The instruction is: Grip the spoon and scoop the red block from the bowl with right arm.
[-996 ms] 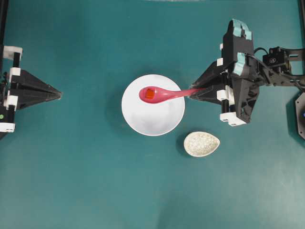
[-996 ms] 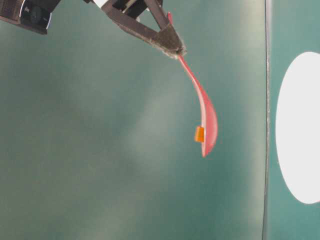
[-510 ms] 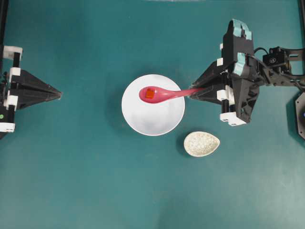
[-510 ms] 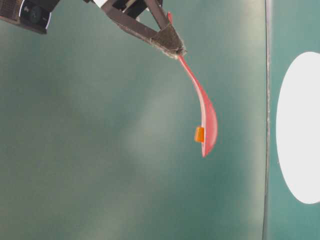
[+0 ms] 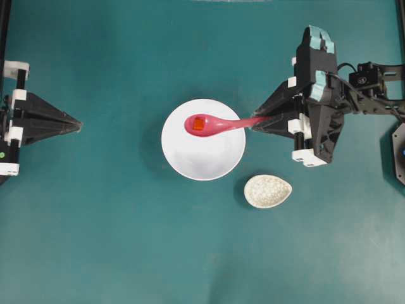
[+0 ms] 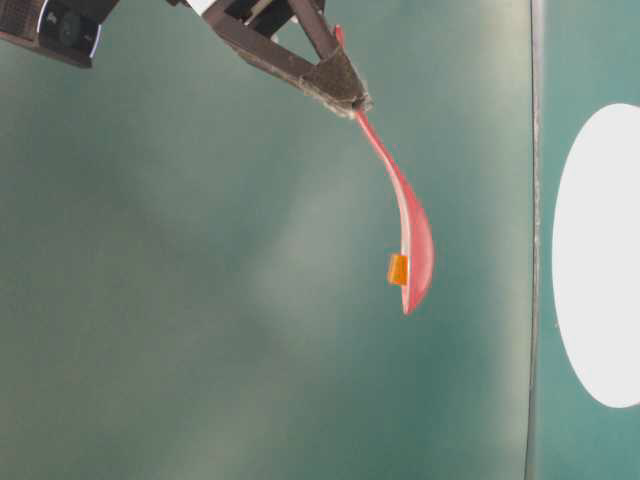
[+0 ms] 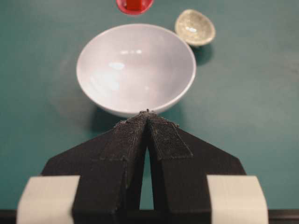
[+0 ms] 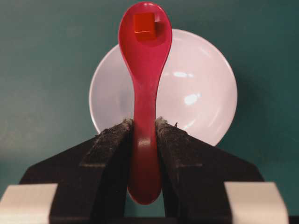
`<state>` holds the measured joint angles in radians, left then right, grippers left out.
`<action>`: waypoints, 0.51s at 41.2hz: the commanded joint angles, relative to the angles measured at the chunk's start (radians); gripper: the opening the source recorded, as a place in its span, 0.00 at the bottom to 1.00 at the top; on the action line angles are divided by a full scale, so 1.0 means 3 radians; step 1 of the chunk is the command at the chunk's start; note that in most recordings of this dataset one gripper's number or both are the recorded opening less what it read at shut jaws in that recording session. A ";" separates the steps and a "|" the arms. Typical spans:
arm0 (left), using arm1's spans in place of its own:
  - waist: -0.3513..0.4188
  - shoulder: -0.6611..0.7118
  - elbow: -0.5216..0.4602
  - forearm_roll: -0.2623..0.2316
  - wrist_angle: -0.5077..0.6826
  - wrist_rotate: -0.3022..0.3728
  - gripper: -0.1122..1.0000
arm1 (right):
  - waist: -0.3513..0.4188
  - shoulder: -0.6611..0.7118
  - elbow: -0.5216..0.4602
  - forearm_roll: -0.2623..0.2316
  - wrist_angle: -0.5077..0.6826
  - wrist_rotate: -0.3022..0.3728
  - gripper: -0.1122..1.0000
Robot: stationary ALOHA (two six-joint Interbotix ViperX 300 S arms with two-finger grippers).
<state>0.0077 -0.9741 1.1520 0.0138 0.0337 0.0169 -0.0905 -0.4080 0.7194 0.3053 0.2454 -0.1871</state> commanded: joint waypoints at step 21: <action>0.0005 0.0010 -0.0082 0.0005 0.0056 -0.0010 0.10 | 0.0005 -0.0066 -0.0097 -0.0005 -0.0031 0.0000 0.32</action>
<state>0.0077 -0.9741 1.1520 0.0123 0.0552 0.0153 -0.0905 -0.4080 0.7210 0.3037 0.2454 -0.1871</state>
